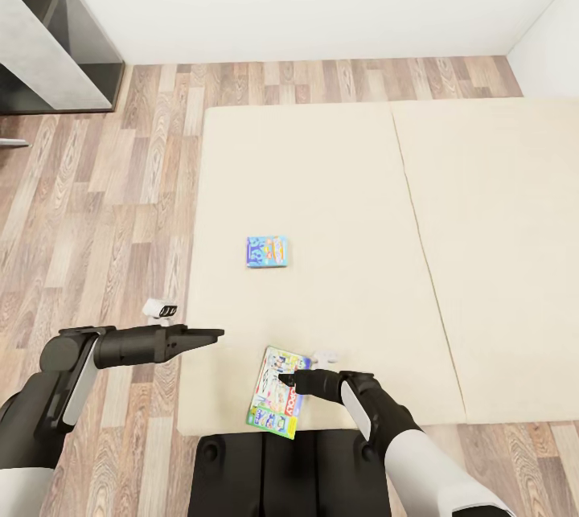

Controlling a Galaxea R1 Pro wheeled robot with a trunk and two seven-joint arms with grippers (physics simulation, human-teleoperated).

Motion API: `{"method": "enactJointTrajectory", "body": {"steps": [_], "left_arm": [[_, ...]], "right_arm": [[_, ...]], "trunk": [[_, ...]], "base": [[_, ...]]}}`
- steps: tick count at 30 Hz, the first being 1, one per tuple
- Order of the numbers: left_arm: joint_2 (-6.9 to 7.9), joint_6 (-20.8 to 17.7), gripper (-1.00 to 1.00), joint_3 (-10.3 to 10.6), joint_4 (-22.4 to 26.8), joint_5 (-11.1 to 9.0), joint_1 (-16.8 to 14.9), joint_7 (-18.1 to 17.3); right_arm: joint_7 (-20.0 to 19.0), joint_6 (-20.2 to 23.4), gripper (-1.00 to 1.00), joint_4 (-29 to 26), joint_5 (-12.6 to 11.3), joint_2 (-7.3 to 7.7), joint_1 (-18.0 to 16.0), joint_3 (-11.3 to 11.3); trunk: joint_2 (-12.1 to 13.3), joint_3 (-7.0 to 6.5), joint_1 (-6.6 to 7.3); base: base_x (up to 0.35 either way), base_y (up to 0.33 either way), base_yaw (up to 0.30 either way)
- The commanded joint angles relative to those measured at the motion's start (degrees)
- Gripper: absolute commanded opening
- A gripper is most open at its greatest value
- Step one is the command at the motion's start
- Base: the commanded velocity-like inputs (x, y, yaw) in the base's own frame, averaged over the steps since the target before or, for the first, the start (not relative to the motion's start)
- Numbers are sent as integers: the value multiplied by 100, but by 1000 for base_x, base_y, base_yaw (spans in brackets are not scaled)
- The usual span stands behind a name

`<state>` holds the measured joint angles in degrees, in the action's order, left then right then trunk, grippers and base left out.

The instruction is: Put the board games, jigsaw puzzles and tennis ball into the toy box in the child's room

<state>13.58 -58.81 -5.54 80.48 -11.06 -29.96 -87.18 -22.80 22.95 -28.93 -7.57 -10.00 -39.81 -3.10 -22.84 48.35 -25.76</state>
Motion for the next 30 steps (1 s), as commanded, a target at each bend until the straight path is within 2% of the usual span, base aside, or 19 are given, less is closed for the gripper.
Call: {"method": "enactJointTrajectory", "body": {"steps": [1,17,30], "left_arm": [[3,-61,100,1,0,-1,-1,-18],[3,-62,100,1,0,-1,-1,-18],[3,-65,100,1,-1,-1,-1,-18]], "right_arm": [[13,43,100,-7,-59,0,0,-7],[13,42,100,-7,-52,0,0,-7],[13,42,100,-7,-51,0,0,-7]], "trunk": [[-8,6,-3],[-8,6,-3],[-8,6,-3]], "base": [[-41,0,0],[-16,0,2],[0,0,86]]}}
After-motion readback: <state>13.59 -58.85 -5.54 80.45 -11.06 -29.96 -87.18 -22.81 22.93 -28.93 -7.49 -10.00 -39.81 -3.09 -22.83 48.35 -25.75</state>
